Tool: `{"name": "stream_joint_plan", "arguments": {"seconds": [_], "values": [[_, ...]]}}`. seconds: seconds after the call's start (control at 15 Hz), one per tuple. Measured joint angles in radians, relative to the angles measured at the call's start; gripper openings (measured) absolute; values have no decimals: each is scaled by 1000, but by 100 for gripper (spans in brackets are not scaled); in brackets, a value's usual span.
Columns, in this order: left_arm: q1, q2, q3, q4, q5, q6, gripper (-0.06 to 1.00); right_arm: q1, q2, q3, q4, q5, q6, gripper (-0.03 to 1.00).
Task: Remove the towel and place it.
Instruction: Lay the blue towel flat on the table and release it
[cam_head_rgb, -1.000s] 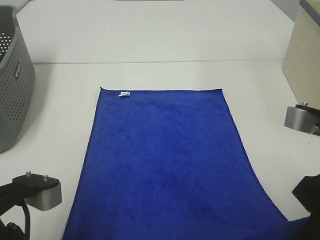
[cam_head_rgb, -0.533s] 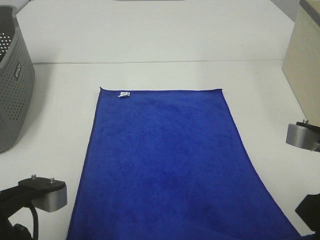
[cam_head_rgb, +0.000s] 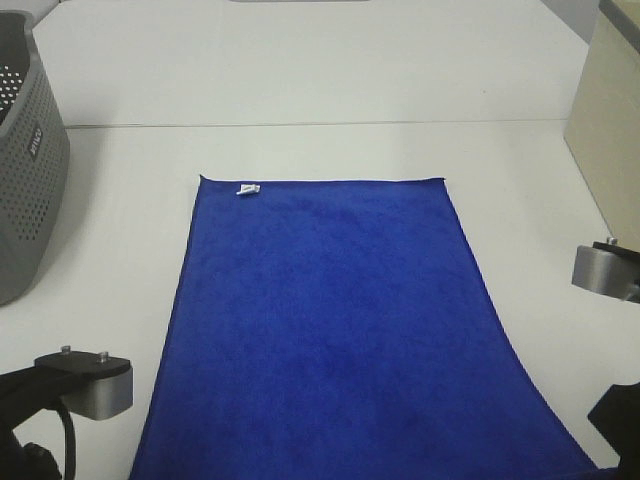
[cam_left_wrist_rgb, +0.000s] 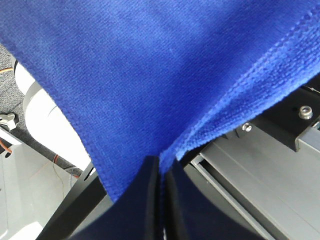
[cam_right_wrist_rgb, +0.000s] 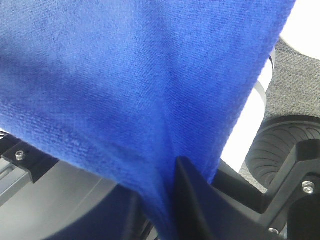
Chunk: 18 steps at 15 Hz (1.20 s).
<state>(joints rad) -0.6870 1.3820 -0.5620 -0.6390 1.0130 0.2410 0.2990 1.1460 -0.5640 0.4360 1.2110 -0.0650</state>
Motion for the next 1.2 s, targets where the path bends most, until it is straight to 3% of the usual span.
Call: {"name": "stream_joint_plan", "arguments": {"seconds": [0.13, 0.33, 0.47, 0.73, 0.93, 1.2], "values": [[0, 0, 0, 4, 3, 0, 16, 0, 0, 2, 1, 0, 7, 37], [0, 0, 0, 4, 3, -4, 49, 0, 0, 7, 5, 0, 96, 63], [0, 0, 0, 1, 3, -9, 63, 0, 0, 7, 5, 0, 105, 70], [0, 2, -62, 24, 11, -36, 67, 0, 0, -59, -18, 0, 108, 71], [17, 3, -186, 115, 13, -76, 67, -4, 5, -220, -99, 0, 127, 71], [225, 8, -349, 195, 11, -79, 67, -18, 111, -450, -161, 2, 132, 71]]}}
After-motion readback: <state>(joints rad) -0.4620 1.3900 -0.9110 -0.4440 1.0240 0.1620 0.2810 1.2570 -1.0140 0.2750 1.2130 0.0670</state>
